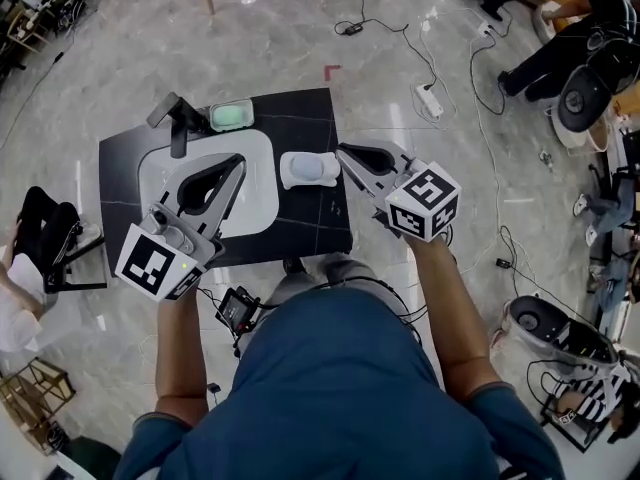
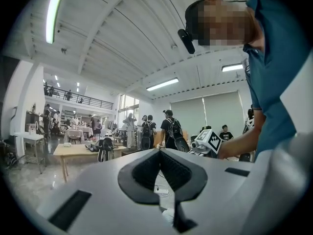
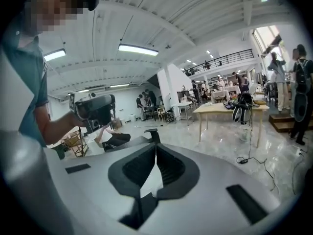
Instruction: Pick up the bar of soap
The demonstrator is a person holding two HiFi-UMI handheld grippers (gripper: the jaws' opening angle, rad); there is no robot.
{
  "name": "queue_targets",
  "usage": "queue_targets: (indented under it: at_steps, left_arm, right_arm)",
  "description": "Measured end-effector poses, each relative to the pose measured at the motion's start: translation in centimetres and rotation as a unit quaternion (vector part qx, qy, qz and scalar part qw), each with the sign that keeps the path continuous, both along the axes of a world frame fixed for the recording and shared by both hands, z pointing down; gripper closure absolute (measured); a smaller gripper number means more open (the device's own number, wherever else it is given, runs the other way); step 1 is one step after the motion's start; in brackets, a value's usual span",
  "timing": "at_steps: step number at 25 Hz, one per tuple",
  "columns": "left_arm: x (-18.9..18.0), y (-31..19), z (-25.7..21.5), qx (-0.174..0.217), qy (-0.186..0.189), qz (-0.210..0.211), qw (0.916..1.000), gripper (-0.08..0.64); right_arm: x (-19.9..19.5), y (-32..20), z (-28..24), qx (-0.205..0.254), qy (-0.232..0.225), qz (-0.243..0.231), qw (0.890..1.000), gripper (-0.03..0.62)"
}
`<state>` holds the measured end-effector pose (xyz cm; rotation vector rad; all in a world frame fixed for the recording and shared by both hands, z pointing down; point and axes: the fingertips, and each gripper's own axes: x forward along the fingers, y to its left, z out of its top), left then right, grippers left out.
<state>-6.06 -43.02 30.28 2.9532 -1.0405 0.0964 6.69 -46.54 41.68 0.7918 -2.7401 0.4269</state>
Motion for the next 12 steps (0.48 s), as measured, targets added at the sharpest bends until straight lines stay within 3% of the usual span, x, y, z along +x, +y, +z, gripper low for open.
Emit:
queue_targets:
  at_steps: [4,12]
  left_arm:
    - [1.6,-2.6,0.9,-0.014,-0.002,-0.010,0.9998,0.557]
    - [0.6,-3.7,2.4,-0.032,-0.002,-0.026,0.9991,0.557]
  right_arm:
    - [0.7,-3.1,3.2,-0.025,0.005,-0.028,0.999,0.577]
    - [-1.5,-4.3,9.7,-0.055,0.034,-0.076,0.995,0.563]
